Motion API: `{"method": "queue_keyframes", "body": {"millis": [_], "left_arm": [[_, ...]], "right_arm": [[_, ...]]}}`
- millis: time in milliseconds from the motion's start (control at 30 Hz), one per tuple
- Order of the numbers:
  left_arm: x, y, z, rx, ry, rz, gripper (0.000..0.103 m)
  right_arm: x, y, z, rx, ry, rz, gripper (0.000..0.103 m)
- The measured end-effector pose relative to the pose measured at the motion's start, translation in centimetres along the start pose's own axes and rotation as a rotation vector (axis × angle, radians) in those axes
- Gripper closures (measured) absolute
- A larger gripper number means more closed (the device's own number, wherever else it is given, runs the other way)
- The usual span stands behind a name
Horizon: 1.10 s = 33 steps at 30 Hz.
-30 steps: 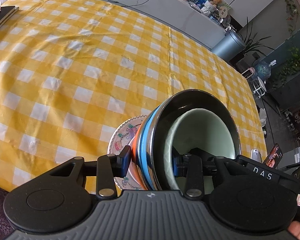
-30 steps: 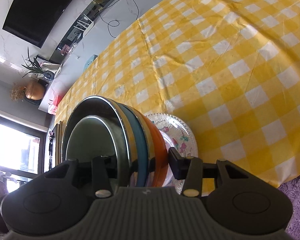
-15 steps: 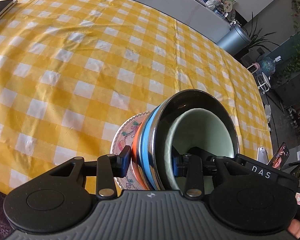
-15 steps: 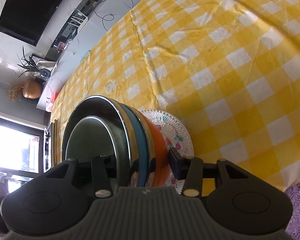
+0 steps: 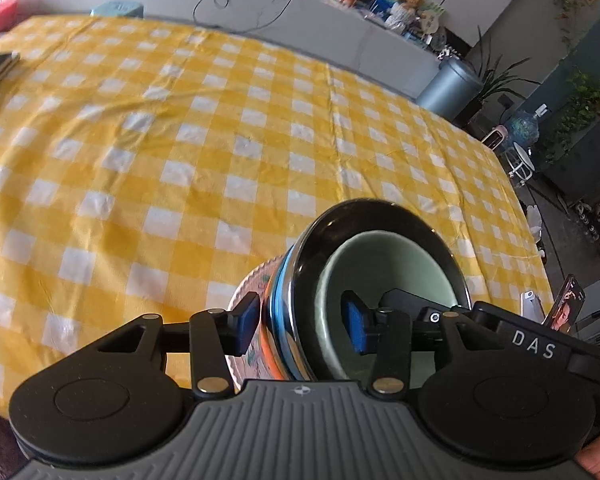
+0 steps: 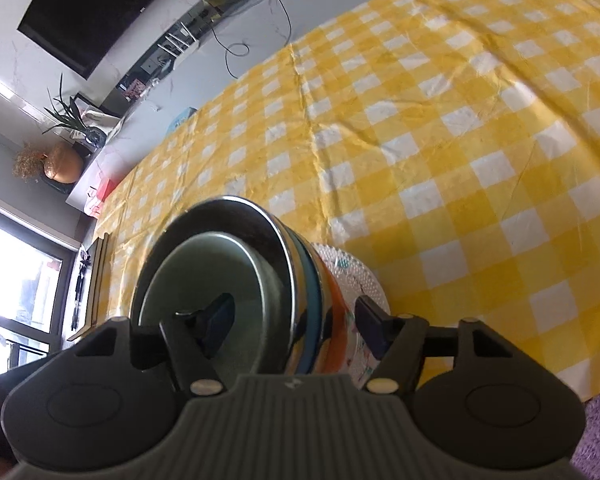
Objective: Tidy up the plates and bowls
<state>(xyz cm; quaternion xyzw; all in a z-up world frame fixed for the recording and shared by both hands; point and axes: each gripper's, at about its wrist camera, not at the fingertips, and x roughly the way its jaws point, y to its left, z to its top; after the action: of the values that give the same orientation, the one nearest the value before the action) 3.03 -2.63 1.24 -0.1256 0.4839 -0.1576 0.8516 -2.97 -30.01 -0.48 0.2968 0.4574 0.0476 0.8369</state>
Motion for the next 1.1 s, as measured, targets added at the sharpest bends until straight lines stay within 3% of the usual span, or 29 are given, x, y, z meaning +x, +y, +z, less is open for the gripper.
{"method": "queue_keyframes", "body": {"millis": [67, 300, 533, 667, 800, 967, 1100], "left_arm": [[-0.5, -0.2, 0.2, 0.027, -0.022, -0.006, 0.041], [-3.3, -0.8, 0.2, 0.095, -0.117, -0.017, 0.039], [-8.7, -2.0, -1.0, 0.296, -0.348, 0.134, 0.039], [-11.2, -3.0, -3.0, 0.41, -0.435, 0.169, 0.039], [-12.5, -3.3, -5.4, 0.47, -0.454, 0.191, 0.037], [-12.8, -3.3, -8.1, 0.526, -0.456, 0.265, 0.028], [-12.7, -3.3, -9.9, 0.527, -0.437, 0.28, 0.028]], "right_arm": [[-0.6, 0.2, 0.3, -0.014, -0.029, 0.006, 0.026], [-3.2, 1.7, 0.3, -0.11, -0.138, -0.037, 0.025], [-6.7, 4.0, -1.5, -0.321, -0.287, -0.085, 0.024], [-8.3, 4.9, -3.3, -0.405, -0.333, -0.068, 0.024], [-9.5, 5.6, -5.6, -0.479, -0.388, -0.082, 0.023], [-10.6, 6.1, -8.1, -0.534, -0.381, -0.095, 0.019], [-11.3, 6.5, -10.4, -0.581, -0.394, -0.102, 0.018]]}}
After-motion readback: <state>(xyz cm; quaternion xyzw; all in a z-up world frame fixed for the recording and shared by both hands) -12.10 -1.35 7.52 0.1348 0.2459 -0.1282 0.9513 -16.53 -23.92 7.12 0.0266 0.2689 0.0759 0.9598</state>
